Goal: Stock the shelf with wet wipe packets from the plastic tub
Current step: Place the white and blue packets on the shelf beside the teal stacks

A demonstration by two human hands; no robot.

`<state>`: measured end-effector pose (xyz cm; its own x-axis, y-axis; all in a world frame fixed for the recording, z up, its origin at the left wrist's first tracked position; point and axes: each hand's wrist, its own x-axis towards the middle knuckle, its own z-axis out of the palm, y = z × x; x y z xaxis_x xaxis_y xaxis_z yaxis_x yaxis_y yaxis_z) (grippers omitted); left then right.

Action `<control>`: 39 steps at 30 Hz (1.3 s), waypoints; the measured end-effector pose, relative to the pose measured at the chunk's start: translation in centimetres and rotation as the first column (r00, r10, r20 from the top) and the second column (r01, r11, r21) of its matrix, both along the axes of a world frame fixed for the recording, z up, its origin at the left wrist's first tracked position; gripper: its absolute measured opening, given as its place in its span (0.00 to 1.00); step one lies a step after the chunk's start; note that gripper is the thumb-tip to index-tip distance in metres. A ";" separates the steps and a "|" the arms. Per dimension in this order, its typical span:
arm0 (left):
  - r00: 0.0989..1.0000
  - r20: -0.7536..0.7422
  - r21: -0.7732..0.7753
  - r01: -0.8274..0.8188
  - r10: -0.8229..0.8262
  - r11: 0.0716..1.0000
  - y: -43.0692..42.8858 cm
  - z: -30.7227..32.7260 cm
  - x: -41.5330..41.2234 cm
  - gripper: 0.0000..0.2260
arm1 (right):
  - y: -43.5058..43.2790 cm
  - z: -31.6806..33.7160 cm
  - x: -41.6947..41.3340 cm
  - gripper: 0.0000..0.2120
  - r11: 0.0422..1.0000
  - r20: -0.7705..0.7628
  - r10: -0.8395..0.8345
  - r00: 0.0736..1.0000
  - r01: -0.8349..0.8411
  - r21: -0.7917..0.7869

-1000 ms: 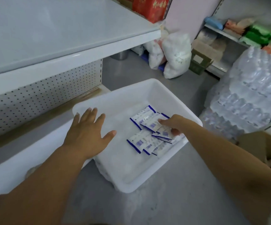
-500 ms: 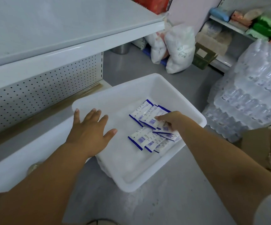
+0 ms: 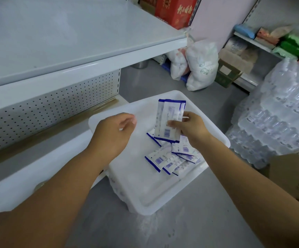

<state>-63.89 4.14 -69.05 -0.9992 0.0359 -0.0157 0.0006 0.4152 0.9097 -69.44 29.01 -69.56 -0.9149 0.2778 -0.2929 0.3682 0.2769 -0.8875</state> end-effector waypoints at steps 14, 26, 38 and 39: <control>0.961 -0.051 0.544 -0.202 0.271 0.815 -3.6 9.9 0.8 0.20 | -14.2 13.5 0.2 0.20 0.740 -0.324 0.439 0.838 -0.541 -0.398; 0.925 0.029 0.958 -0.134 0.380 0.254 -12.8 14.0 1.3 0.18 | -26.9 17.3 -2.6 0.11 0.736 -0.488 0.575 0.657 -0.675 -0.041; 0.755 0.027 0.993 -0.095 0.655 0.070 -21.3 14.8 -0.7 0.13 | -35.9 17.5 -7.0 0.19 0.577 -0.311 0.703 0.639 -0.769 -0.276; 0.735 0.027 0.993 -0.097 0.678 0.067 -21.7 14.8 -0.9 0.14 | -36.5 17.5 -7.2 0.17 0.551 -0.310 0.717 0.625 -0.780 -0.298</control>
<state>-64.78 -17.53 -54.26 -0.7482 -0.6634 0.0072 0.5708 -0.6381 0.5168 -76.69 -7.48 -52.07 -0.7754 -0.6282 -0.0640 0.0525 0.0369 -0.9979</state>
